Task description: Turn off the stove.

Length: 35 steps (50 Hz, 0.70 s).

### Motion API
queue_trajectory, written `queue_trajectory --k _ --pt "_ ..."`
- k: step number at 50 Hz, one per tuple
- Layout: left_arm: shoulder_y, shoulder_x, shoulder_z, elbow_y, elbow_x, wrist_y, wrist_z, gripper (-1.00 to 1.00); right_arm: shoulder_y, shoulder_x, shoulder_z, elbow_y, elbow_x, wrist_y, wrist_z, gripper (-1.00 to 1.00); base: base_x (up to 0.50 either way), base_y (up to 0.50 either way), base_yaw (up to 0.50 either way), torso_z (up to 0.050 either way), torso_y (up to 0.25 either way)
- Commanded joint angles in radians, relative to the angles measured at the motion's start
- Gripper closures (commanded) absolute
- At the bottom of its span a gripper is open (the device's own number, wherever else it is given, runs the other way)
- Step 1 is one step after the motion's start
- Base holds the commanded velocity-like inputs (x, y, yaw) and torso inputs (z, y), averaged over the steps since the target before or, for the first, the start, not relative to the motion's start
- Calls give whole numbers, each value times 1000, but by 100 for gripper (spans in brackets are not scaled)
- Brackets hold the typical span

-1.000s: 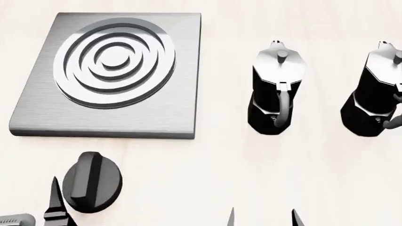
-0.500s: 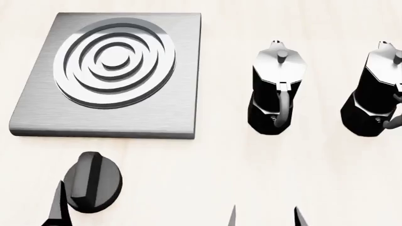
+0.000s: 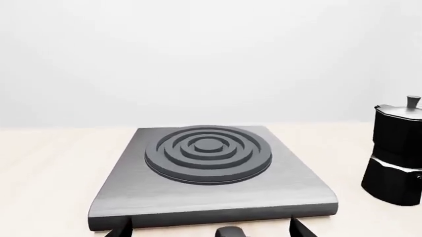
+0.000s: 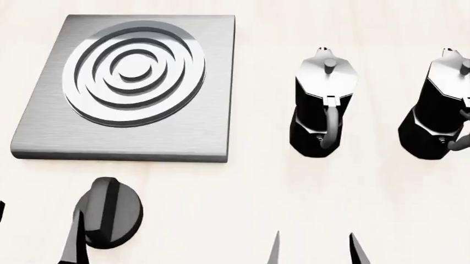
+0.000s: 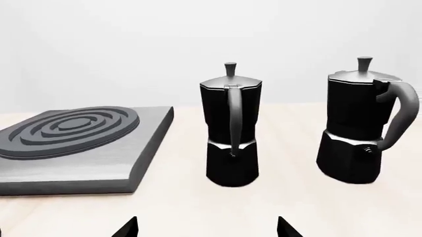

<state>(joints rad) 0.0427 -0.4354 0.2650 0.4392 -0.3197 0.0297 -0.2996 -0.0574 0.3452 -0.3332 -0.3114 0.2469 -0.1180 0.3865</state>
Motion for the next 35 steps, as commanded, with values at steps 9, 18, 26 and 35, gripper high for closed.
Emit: queue_trajectory --k 9,18,26,35 --pt "-13 -4 -7 75 -10 -40 -7 -100 24 12 21 -63 10 49 -2 -100 0 0 0 0 0" --pt "-19 -13 -8 113 -15 -57 -15 -100 32 30 30 -101 14 76 7 -100 0 0 0 0 0" --pt "-22 -17 -13 147 -30 -74 -26 -100 44 39 33 -122 15 94 12 -100 0 0 0 0 0" --pt "-25 -24 -16 168 -36 -81 -31 -100 59 54 35 -159 14 122 17 -100 0 0 0 0 -1"
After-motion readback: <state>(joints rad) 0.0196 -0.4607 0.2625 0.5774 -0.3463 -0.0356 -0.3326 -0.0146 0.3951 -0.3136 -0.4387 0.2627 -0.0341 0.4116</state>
